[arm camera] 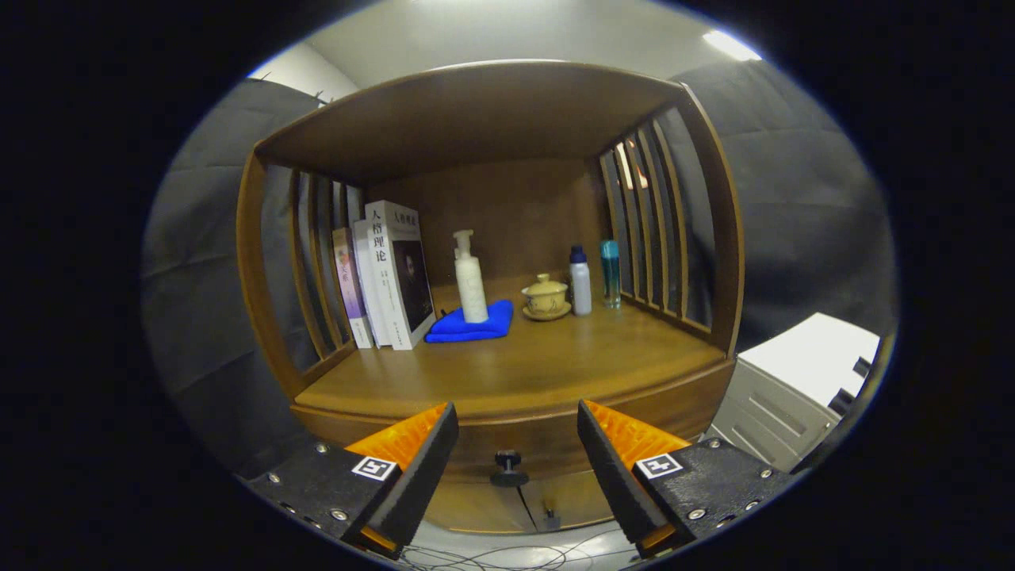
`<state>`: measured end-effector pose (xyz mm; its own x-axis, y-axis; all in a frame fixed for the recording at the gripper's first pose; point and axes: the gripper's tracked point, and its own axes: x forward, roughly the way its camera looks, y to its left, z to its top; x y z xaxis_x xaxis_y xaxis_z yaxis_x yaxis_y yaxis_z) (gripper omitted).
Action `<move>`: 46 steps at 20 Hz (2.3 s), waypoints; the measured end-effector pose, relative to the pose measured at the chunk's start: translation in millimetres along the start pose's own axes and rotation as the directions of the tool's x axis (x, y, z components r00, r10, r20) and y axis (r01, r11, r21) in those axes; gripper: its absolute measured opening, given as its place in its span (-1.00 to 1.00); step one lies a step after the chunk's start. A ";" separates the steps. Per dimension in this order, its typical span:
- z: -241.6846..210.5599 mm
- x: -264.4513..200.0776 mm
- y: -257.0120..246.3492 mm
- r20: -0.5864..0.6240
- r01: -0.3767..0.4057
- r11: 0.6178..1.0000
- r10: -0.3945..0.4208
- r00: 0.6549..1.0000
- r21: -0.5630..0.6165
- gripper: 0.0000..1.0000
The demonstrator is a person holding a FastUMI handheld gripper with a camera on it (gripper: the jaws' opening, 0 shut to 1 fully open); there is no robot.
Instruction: Pull open the drawer, take out the items inside it, and place them on the countertop above the cabinet.
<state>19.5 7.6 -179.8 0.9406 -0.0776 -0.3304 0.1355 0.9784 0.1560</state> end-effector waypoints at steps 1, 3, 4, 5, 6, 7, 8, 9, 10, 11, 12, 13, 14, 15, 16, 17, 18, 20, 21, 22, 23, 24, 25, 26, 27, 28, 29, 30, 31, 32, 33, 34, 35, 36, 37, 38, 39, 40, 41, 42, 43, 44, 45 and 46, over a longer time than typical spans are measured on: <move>-11.6 9.3 0.8 -0.018 0.008 1.000 -0.007 1.000 0.010 0.88; -35.8 22.3 -3.1 -0.056 0.029 0.999 -0.028 0.998 0.017 0.88; -44.7 27.3 -3.9 -0.069 0.035 0.999 -0.034 0.997 0.021 0.87; -55.7 31.1 -4.8 -0.078 0.034 0.999 -0.032 0.996 0.022 0.88; -62.8 33.0 -3.4 -0.087 0.030 0.999 -0.028 0.996 0.023 0.87; -72.3 33.7 -1.3 -0.089 0.020 1.000 -0.018 0.996 0.019 0.86; -78.4 34.6 2.3 -0.089 0.011 1.000 -0.010 0.996 0.013 0.85; -84.4 37.6 5.9 -0.088 0.002 1.000 -0.001 0.996 0.004 0.83; -87.4 42.0 10.0 -0.084 -0.010 1.000 0.009 0.996 -0.006 0.80; -90.9 45.7 13.1 -0.075 -0.013 1.000 0.011 0.997 -0.018 0.79; -93.3 49.5 14.4 -0.071 -0.010 0.999 0.007 0.997 -0.037 0.76; -97.3 52.6 17.0 -0.069 -0.007 0.998 0.003 0.998 -0.059 0.74; -98.4 56.4 18.6 -0.063 -0.003 0.996 -0.002 0.998 -0.087 0.68; -101.8 57.5 16.9 -0.065 0.011 0.993 -0.019 0.998 -0.118 0.62; -102.5 59.4 15.1 -0.063 0.024 0.989 -0.034 0.997 -0.146 0.57; -104.2 62.5 15.0 -0.061 0.034 0.987 -0.044 0.997 -0.159 0.52; -103.6 64.8 13.9 -0.055 0.044 0.985 -0.053 0.997 -0.165 0.46; -102.3 70.0 13.7 -0.049 0.045 0.984 -0.054 0.997 -0.173 0.33; -103.1 71.8 14.8 -0.050 0.040 0.984 -0.049 0.998 -0.172 0.25; -102.3 72.6 15.0 -0.053 0.040 0.985 -0.050 0.997 -0.170 0.17; -104.3 75.2 13.7 -0.056 0.034 0.986 -0.044 0.997 -0.164 0.09; -103.9 75.4 13.2 -0.058 0.029 0.987 -0.039 0.998 -0.156 0.00; -105.6 75.3 13.0 -0.060 0.023 0.988 -0.032 0.998 -0.152 0.00; -105.7 75.2 13.1 -0.060 0.016 0.988 -0.025 0.998 -0.153 -0.03; -106.6 74.3 12.9 -0.059 0.009 0.988 -0.018 0.998 -0.155 -0.05; -106.2 75.0 12.1 -0.049 0.007 0.988 -0.014 0.999 -0.154 -0.09; -107.3 74.9 12.1 -0.046 0.007 0.989 -0.014 0.999 -0.148 -0.12; -107.7 73.4 12.5 -0.043 0.005 0.990 -0.011 0.999 -0.144 -0.15; -108.4 74.1 12.2 -0.044 -0.001 0.989 -0.005 0.999 -0.146 -0.20; -107.3 73.3 12.3 -0.041 -0.009 0.990 0.004 0.999 -0.143 -0.25; -108.8 73.2 12.5 -0.038 -0.019 0.991 0.014 0.999 -0.135 -0.30; -108.0 73.1 12.1 -0.032 -0.025 0.992 0.021 0.999 -0.122 -0.35; -108.8 72.6 10.9 -0.030 -0.025 0.994 0.022 0.999 -0.103 -0.38; -109.4 70.7 10.5 -0.029 -0.024 0.996 0.021 0.999 -0.089 -0.41; -110.2 66.6 9.9 -0.027 -0.025 0.996 0.023 0.999 -0.086 -0.41; -110.1 62.4 9.6 -0.022 -0.028 0.995 0.026 0.999 -0.091 -0.41; -110.4 56.1 8.9 -0.014 -0.025 0.995 0.023 1.000 -0.096 -0.41; -112.5 51.4 8.2 -0.009 -0.019 0.995 0.018 1.000 -0.101 -0.41; -113.3 44.5 7.9 -0.004 -0.017 0.993 0.017 1.000 -0.114 -0.41; -114.3 39.2 7.4 0.003 -0.017 0.991 0.018 1.000 -0.131 -0.41; -115.7 33.3 7.3 0.006 -0.016 0.990 0.017 1.000 -0.139 -0.41; -116.7 26.2 7.4 0.003 -0.015 0.990 0.015 1.000 -0.140 -0.41; -118.9 18.5 6.5 0.003 -0.014 0.990 0.015 1.000 -0.137 -0.42; -120.2 11.3 5.7 0.005 -0.014 0.991 0.015 1.000 -0.133 -0.42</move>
<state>-6.5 35.4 -294.6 0.9442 -0.0637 -0.3230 0.0794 0.9962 0.0356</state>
